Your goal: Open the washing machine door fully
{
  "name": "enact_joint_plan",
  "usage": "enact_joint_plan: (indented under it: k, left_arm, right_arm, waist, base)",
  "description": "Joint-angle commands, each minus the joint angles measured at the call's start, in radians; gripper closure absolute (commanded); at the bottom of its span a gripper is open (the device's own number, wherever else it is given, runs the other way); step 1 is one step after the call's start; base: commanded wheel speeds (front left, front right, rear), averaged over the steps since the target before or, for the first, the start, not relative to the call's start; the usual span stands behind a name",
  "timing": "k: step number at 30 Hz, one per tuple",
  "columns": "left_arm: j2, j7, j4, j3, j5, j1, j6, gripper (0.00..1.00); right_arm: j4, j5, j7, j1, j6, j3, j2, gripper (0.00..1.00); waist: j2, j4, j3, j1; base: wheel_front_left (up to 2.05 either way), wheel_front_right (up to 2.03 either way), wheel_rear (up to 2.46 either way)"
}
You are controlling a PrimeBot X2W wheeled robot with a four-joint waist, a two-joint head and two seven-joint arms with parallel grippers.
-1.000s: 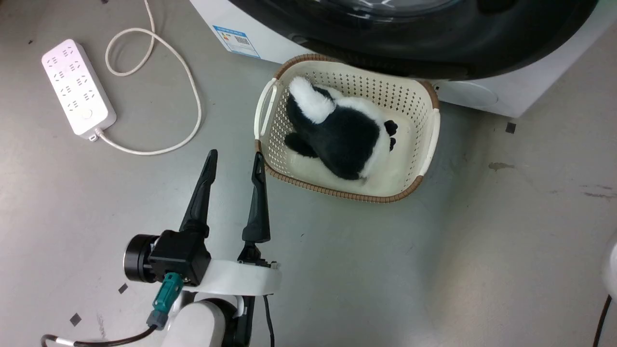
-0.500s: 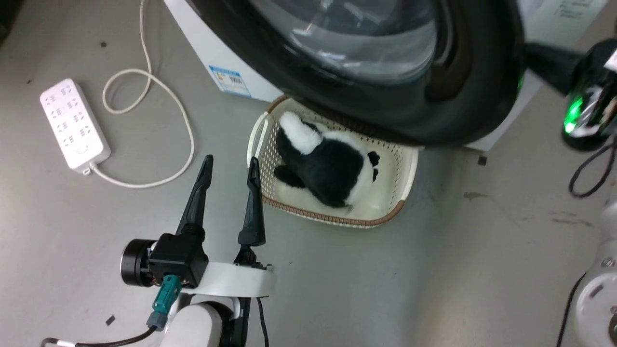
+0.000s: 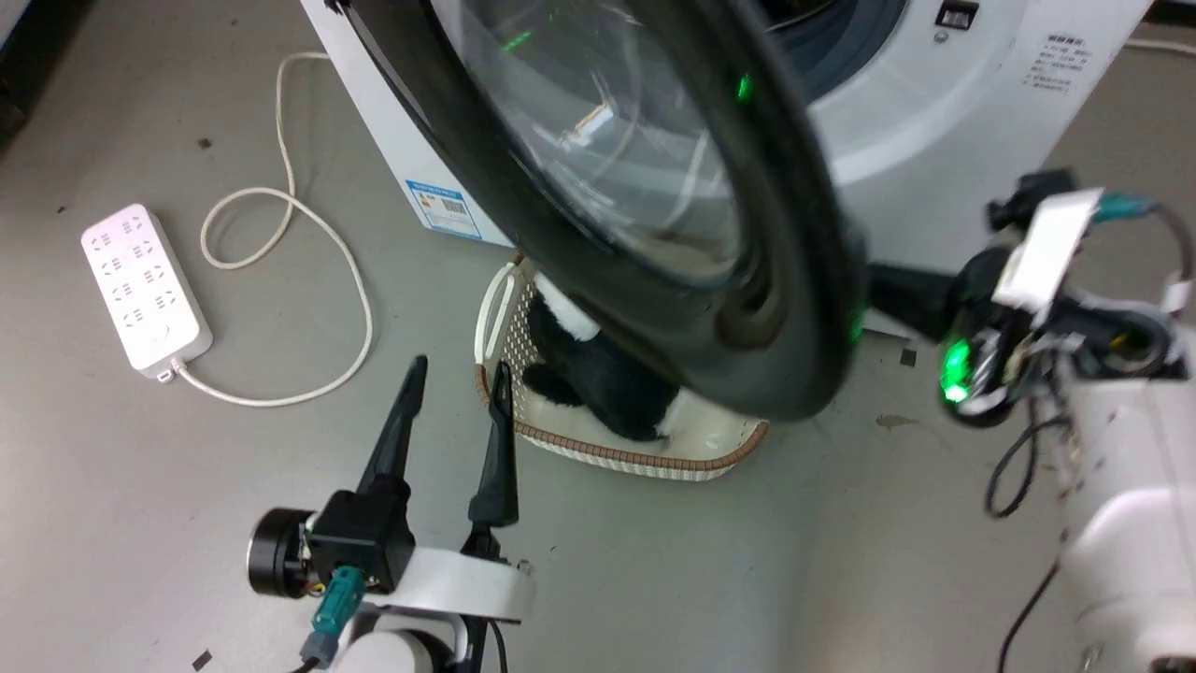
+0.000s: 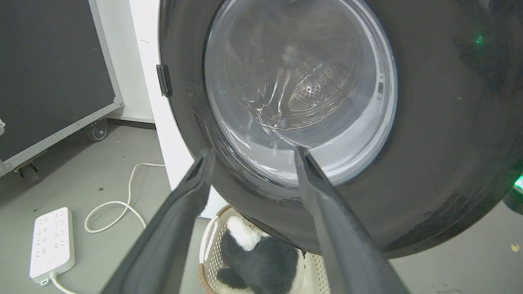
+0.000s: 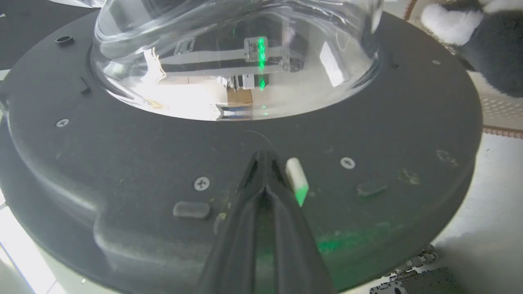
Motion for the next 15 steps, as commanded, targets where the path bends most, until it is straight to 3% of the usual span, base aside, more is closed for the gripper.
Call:
enact_joint_plan:
  k: [1,2,8,15]
  left_arm:
    - [0.001,-0.005,0.006,-0.001,0.005,0.014,-0.005,0.0]
    - [0.001,-0.005,0.016,-0.002,0.006,0.023,-0.009,0.0]
    - [0.001,-0.005,0.043,-0.007,-0.008,0.038,-0.023,0.0]
    - [0.001,-0.005,0.048,0.0,-0.014,0.038,-0.023,0.0]
  right_arm:
    - [0.0,0.028,-0.004,0.034,-0.001,0.031,0.008,1.0]
    - [-0.019,0.084,-0.02,0.074,-0.001,0.107,0.008,1.0]
    - [-0.089,0.232,-0.096,0.175,-0.001,0.298,0.008,1.0]
    - [-0.162,0.292,-0.19,0.252,-0.001,0.404,0.008,1.0]
  waist:
    - [0.0,0.001,-0.007,0.0002]
    - [0.0,0.001,-0.015,0.0002]
    - [0.0,-0.003,-0.031,0.0002]
    - [0.0,-0.027,-0.053,0.0002]
  base:
    - [0.0,0.0,0.0]
    - [0.0,0.0,0.0]
    - [0.0,0.0,0.0]
    - [0.0,0.0,0.0]
